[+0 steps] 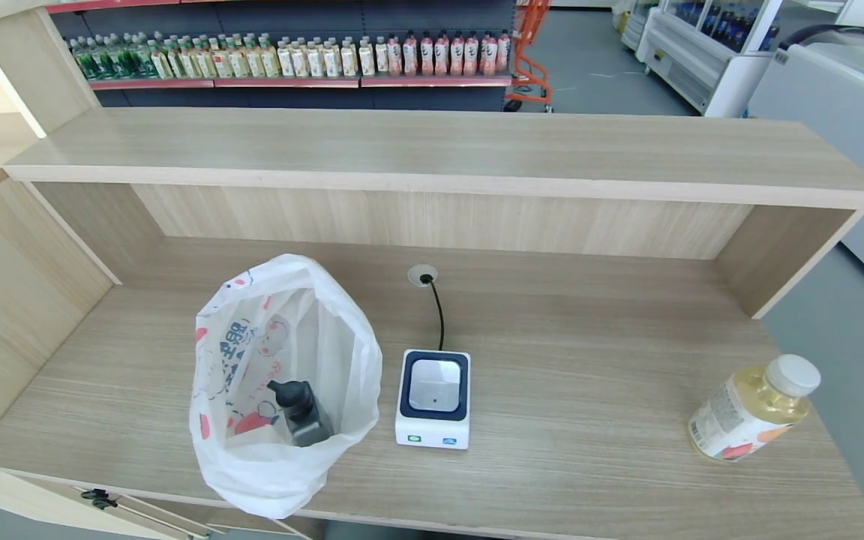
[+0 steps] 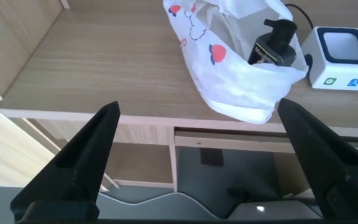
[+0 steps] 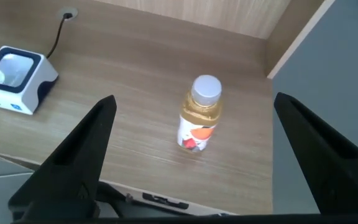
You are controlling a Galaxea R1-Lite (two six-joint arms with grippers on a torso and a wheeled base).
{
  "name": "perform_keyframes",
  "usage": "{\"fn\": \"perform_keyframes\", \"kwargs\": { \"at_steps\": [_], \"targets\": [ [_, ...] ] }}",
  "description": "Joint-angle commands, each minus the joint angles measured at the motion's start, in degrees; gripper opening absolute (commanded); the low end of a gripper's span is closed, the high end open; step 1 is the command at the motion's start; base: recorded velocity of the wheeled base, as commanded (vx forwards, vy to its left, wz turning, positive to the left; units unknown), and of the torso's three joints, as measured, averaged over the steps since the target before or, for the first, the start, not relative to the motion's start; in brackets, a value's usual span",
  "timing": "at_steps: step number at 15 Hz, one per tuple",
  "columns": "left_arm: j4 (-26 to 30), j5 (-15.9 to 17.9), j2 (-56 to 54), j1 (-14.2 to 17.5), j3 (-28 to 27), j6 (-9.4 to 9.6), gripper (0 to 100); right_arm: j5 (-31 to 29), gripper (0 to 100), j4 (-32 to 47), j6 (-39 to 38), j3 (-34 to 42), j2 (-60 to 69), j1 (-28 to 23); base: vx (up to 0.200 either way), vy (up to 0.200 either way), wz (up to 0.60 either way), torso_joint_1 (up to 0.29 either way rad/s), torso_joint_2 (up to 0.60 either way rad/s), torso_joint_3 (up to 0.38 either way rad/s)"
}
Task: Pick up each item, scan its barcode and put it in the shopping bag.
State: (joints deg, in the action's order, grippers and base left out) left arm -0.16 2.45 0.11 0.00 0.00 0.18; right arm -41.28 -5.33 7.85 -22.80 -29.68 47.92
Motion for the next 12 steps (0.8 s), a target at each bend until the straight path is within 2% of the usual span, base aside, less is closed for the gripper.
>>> {"fn": "perform_keyframes", "kwargs": {
  "at_steps": [1, 3, 5, 7, 8, 9, 12],
  "targets": [
    [-0.02, 0.01, -0.02, 0.00, 0.00, -0.01, 100, 1.20, 100, -0.21, -1.17, -0.23, -0.99, 3.14, 0.000, -0.200, 0.00, 0.002, 0.00, 0.002],
    [-0.02, 0.01, -0.02, 0.00, 0.00, 0.17, 100, 1.46, 100, 0.49, -1.35, 0.56, -1.08, 3.32, 0.000, -0.200, 0.00, 0.005, 0.00, 0.002],
    [-0.02, 0.01, -0.02, 0.00, 0.00, 0.08, 100, 1.02, 100, 1.28, -1.26, 2.05, -1.17, 2.97, 0.000, 0.000, 0.00, 0.000, 0.00, 0.000],
    [-0.02, 0.01, -0.02, 0.00, 0.00, 0.08, 100, 1.02, 100, 7.96, -1.26, 2.58, 0.15, 1.12, 0.000, 0.000, 0.00, 0.000, 0.00, 0.000],
    [-0.02, 0.01, -0.02, 0.00, 0.00, 0.08, 100, 1.46, 100, 14.38, -1.35, 2.67, 1.30, -1.69, 0.000, 0.000, 0.00, 0.000, 0.00, 0.000],
    [-0.02, 0.01, -0.02, 0.00, 0.00, 0.08, 100, 1.46, 100, 16.49, -1.43, 3.02, 1.56, -2.22, 0.000, 0.000, 0.00, 0.000, 0.00, 0.000],
    [-0.02, 0.01, -0.02, 0.00, 0.00, 0.08, 100, 1.02, 100, 17.90, -1.08, 4.78, 0.94, -6.79, 0.000, 0.000, 0.00, 0.000, 0.00, 0.000]
  ]
}}
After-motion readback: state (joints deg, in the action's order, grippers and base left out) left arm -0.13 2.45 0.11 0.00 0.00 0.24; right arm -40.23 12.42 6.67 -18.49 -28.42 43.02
